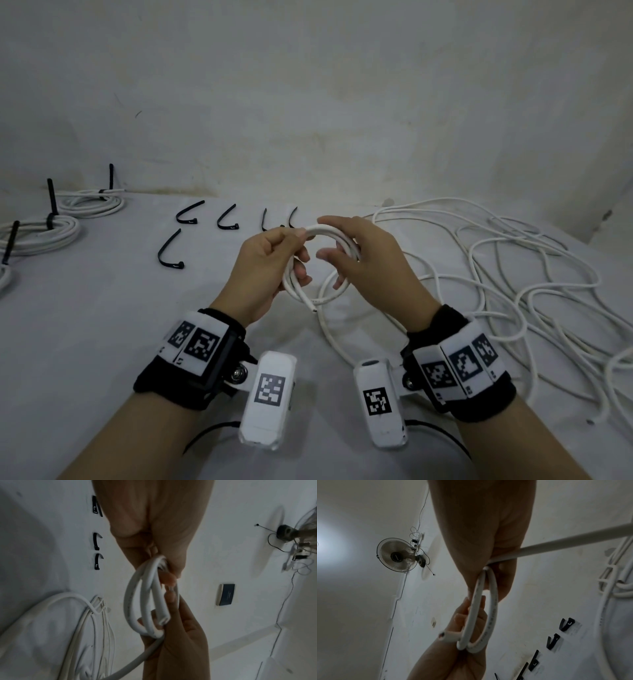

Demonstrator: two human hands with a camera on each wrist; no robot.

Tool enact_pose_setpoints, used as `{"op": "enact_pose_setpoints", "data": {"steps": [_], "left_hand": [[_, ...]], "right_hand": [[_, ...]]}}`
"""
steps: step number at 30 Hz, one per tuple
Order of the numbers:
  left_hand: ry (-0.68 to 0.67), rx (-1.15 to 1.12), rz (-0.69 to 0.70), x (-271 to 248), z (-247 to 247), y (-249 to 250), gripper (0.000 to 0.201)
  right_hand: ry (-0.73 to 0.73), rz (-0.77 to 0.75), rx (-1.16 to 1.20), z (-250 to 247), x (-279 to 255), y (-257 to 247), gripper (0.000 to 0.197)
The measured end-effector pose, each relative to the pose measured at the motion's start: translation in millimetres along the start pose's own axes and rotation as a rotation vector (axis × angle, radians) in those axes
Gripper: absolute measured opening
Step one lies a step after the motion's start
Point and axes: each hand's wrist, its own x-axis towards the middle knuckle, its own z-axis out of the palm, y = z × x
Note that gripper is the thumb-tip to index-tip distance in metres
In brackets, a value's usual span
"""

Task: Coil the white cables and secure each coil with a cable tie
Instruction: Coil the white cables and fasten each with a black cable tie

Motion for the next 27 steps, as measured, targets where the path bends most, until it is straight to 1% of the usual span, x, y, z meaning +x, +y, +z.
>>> {"op": "enact_pose_setpoints", "data": {"steps": [2, 5, 7, 9, 10, 11, 13, 16, 17, 19, 21, 22, 24, 27], "left_hand": [[0.018, 0.038, 0.027, 1, 0, -2, 0.021], [0.006, 0.075, 0.058, 1, 0, -3, 0.025], [-0.065, 0.096, 0.02, 0, 1, -3, 0.031], [-0.156, 0.099, -0.068, -2, 3, -1, 0.039], [-0.185, 0.077, -0.095, -3, 4, 0, 0.039], [-0.197, 0.039, -0.107, -3, 6, 2, 0.039], [-0.18, -0.061, -0.117, -3, 7, 4, 0.04], [-0.136, -0.15, -0.12, -1, 8, 3, 0.04], [-0.129, -0.156, -0.121, -1, 8, 3, 0.04], [-0.123, -0.153, -0.113, -1, 9, 3, 0.04], [-0.129, -0.147, -0.101, -2, 10, 4, 0.039], [-0.134, -0.144, -0.097, -2, 11, 5, 0.039], [-0.146, -0.145, -0.094, -2, 10, 7, 0.039], [-0.171, -0.143, -0.088, -2, 11, 8, 0.039]], "right_hand": [[-0.02, -0.006, -0.023, 1, -1, 1, 0.034], [0.009, -0.023, -0.018, 0, -1, 2, 0.026], [0.04, -0.035, -0.001, 1, -1, 3, 0.023], [0.054, -0.036, 0.04, 2, -3, 3, 0.023], [0.054, -0.021, 0.074, 3, -3, 2, 0.023], [0.053, 0.006, 0.123, 3, -3, 2, 0.023], [0.037, 0.097, 0.277, 3, -3, 0, 0.019], [-0.056, 0.279, 0.53, 3, -2, -1, 0.006], [-0.093, 0.336, 0.61, 3, -3, -1, 0.006], [-0.161, 0.42, 0.754, 2, -3, -1, 0.018], [-0.219, 0.474, 0.905, 0, -3, -4, 0.031], [-0.243, 0.49, 0.974, -1, -3, -5, 0.034], [-0.261, 0.507, 1.073, -1, -3, -8, 0.035], [-0.232, 0.509, 1.126, 1, -3, -9, 0.034]]}}
